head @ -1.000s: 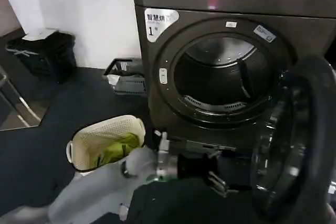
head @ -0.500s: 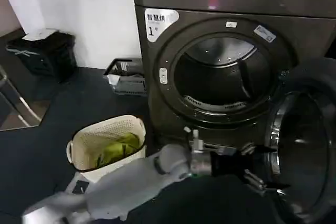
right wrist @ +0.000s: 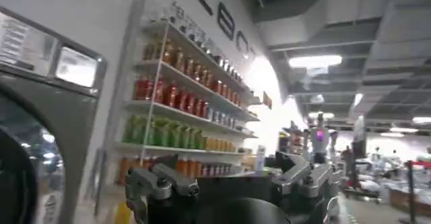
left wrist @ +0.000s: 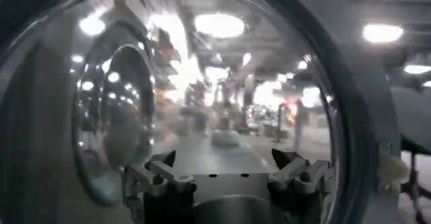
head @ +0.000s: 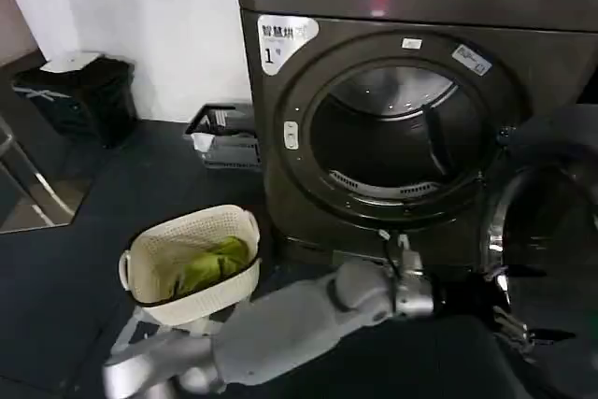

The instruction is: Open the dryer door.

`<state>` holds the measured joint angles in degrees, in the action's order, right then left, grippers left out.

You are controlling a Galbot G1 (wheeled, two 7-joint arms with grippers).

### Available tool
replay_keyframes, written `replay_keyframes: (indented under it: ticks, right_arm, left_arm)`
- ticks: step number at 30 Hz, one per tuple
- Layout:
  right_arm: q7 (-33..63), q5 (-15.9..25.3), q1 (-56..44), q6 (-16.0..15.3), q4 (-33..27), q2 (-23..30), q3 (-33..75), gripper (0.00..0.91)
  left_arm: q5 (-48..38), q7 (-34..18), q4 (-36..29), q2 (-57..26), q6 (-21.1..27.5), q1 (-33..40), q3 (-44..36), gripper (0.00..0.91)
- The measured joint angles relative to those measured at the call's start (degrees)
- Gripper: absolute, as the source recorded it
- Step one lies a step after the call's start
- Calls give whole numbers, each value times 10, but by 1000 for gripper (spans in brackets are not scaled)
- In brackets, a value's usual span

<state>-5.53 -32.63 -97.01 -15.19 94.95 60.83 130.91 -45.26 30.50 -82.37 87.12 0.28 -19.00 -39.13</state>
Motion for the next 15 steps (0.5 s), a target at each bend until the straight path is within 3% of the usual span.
replay_keyframes:
  ticks: [15]
  right_arm:
    - [-2,21,-9,4,-15,-5,35,907]
  left_arm:
    - [18,-31,80,51,-4,29,-15,907]
